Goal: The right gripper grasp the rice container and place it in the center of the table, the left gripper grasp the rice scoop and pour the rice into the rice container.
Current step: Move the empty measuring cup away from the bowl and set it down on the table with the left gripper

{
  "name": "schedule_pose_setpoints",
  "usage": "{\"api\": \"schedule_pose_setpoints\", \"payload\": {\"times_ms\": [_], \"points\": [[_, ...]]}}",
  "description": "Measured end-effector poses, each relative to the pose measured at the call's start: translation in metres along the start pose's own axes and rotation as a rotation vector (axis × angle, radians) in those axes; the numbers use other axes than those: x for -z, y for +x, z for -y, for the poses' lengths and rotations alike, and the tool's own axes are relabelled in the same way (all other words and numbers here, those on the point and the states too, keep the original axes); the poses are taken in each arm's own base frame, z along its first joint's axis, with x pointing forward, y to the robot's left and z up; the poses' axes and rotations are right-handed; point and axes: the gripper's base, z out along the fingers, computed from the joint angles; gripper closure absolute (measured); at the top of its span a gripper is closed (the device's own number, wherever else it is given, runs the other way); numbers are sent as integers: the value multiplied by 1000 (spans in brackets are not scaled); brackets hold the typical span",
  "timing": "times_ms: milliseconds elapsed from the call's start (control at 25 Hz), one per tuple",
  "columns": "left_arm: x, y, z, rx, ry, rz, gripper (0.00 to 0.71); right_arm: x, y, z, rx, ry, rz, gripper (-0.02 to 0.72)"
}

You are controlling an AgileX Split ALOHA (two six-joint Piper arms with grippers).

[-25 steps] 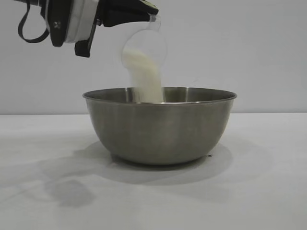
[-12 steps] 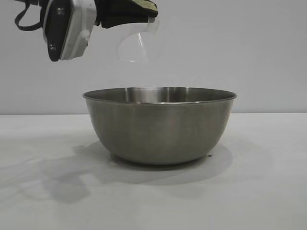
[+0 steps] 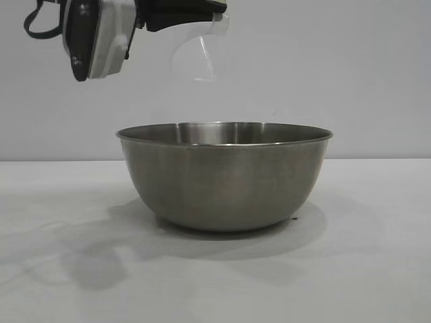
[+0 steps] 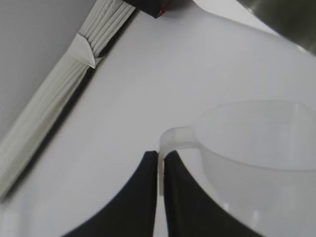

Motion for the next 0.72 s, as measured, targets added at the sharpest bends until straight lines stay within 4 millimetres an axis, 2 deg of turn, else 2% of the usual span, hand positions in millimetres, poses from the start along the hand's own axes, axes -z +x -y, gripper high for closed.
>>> {"api": "schedule_pose_setpoints", "payload": {"times_ms": [160, 320, 520, 720], "points": [[0, 1, 0, 293, 2, -12, 710, 0, 0, 0, 0, 0, 0, 208], [1, 10, 2, 682, -17, -113, 710, 0, 0, 0, 0, 0, 0, 208], [4, 27, 2, 1158, -157, -285, 710, 0, 0, 0, 0, 0, 0, 208], [13, 45, 13, 1584, -313, -523, 710, 0, 0, 0, 0, 0, 0, 208]]}}
